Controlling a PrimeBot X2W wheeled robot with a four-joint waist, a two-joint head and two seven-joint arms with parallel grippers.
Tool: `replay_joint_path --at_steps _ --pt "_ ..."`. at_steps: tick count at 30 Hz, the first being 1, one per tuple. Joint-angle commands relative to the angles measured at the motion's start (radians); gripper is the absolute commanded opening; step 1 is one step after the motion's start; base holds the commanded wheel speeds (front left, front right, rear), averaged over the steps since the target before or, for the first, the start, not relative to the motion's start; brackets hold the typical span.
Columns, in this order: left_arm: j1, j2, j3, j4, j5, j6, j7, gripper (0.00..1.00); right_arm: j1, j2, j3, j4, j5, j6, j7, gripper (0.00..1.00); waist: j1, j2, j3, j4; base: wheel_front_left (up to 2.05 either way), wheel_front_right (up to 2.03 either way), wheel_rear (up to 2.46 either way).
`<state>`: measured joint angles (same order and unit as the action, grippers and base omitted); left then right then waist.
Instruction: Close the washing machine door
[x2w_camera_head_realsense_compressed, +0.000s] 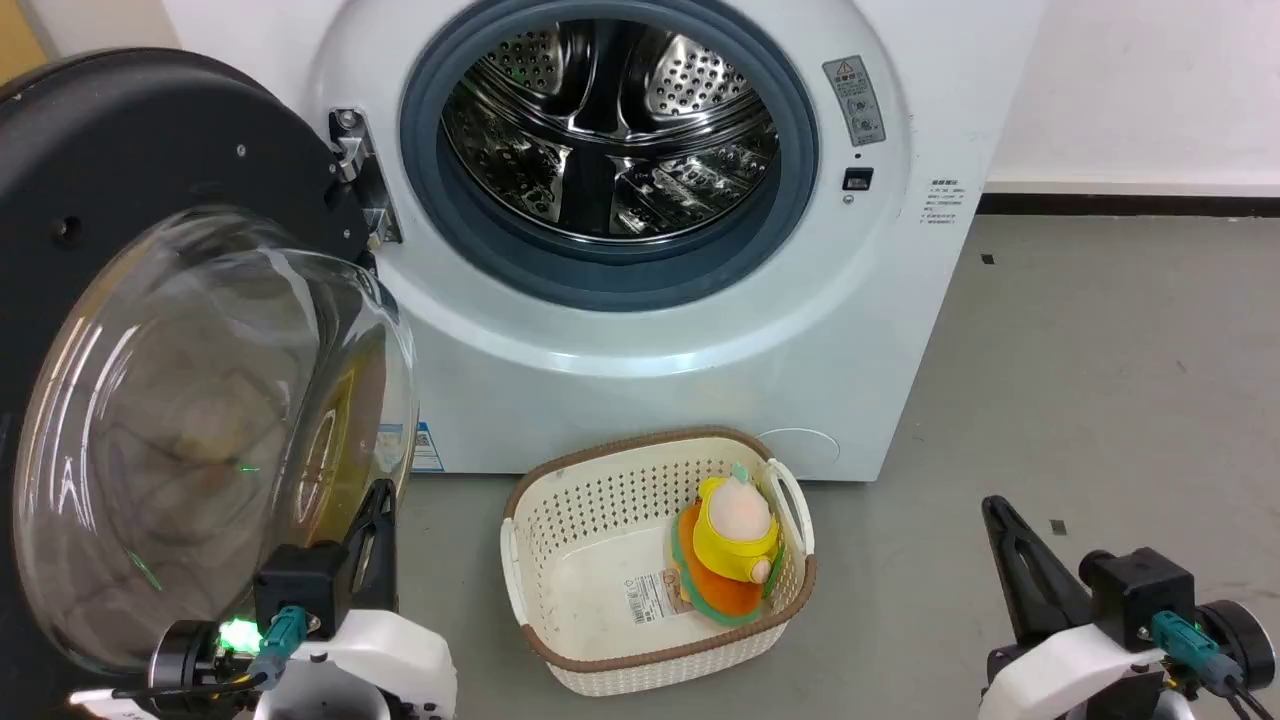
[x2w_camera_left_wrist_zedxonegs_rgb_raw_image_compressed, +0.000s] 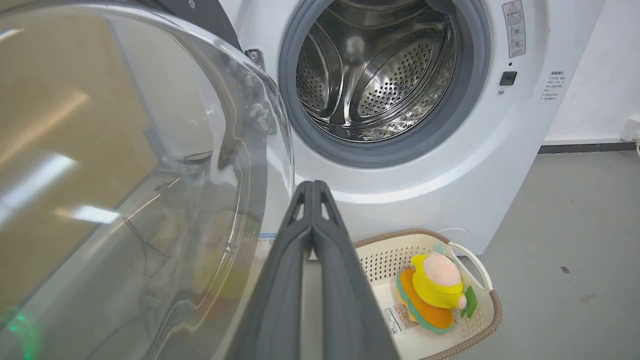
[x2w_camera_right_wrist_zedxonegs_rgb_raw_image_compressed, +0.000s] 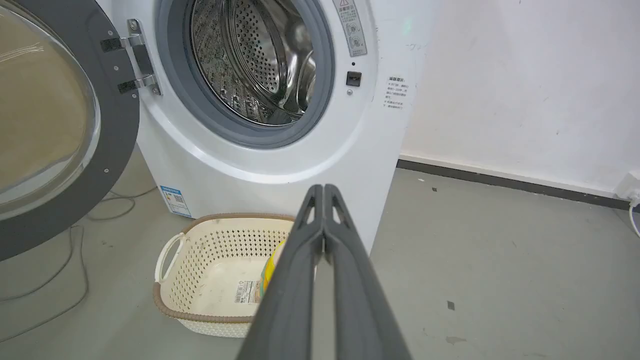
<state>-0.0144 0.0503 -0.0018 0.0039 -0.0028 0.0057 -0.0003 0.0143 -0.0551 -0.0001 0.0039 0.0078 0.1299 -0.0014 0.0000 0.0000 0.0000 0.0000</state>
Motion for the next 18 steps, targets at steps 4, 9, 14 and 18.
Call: replay_joint_path --at_steps 4,9,14,18 --pt "0.014 0.000 0.002 -0.004 0.003 -0.006 0.000 0.00 -0.014 0.005 0.000 -0.004 -0.008 0.001 0.001 0.00 0.0000 0.0000 0.000 0.000 0.00 0.00 0.00" --pt "0.014 0.000 0.002 -0.004 0.003 -0.006 0.000 0.00 -0.014 0.005 0.000 -0.004 -0.008 0.001 0.001 0.00 0.0000 0.0000 0.000 0.000 0.00 0.00 0.00" --pt "0.014 0.000 0.002 -0.004 0.003 -0.006 0.000 0.00 -0.014 0.005 0.000 -0.004 -0.008 0.001 0.001 0.00 0.0000 0.0000 0.000 0.000 0.00 0.00 0.00" --pt "0.000 0.000 -0.001 0.001 -0.001 0.002 -0.002 1.00 0.001 0.000 -0.001 0.001 0.001 0.000 -0.002 1.00 0.0000 0.0000 0.000 0.000 0.00 0.00 0.00"
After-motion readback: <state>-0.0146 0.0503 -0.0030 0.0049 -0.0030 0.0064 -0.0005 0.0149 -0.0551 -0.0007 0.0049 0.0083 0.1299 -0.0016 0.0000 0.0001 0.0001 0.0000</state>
